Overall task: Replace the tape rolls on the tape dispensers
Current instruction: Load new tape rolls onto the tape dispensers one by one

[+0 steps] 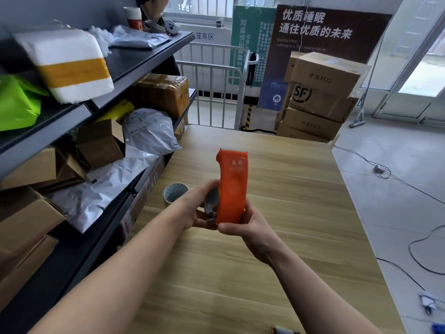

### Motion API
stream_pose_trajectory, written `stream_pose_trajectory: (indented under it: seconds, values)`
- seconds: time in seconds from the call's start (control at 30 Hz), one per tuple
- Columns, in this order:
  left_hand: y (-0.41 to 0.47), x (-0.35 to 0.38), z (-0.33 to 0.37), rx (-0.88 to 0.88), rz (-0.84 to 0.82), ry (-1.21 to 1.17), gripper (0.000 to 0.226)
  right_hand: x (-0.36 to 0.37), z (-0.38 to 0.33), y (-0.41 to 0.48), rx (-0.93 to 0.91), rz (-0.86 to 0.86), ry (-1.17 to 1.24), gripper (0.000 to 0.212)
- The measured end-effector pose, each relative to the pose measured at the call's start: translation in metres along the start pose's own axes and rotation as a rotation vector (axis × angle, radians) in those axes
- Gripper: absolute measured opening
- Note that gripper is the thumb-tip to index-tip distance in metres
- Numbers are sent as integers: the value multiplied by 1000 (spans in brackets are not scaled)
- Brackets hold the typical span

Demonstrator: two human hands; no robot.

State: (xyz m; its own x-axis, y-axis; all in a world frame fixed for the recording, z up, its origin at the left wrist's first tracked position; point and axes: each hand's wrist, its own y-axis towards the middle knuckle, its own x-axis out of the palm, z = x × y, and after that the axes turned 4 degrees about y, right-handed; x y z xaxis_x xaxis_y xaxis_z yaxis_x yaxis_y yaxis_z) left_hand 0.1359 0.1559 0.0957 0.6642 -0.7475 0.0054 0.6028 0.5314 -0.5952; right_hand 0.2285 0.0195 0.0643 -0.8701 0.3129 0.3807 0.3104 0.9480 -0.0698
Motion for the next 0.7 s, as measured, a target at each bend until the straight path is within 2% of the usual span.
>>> stream_pose_trajectory:
  seconds: [0.07,0.13,0.23,0.3,0.37,0.4,0.47,0.57,0.7]
  values:
    - [-1,2,-1,-30,37,-21,53,1,3,1,-23,24,-73,70]
    - [-1,1,-3,-41,8,-32,68,1,3,4,-42,72,-113,63]
    - [-2,-4,-7,-29,-18,87,81,-1,2,8,-51,160,-93,51]
    - [-2,-7,-11,103,181,302,67,-4,1,10,-27,233,-69,45]
    - [2,-11,-18,444,411,486,43,-9,3,11,7,253,-13,43]
    - [2,-11,-20,601,394,519,30,-10,3,11,22,250,13,43]
    - [-1,-8,-22,723,205,549,6,-10,3,12,47,238,43,43]
    - [1,-4,-22,674,71,548,21,-10,2,13,72,212,50,49]
    - [0,-5,-17,586,9,432,23,-9,3,13,108,186,78,40]
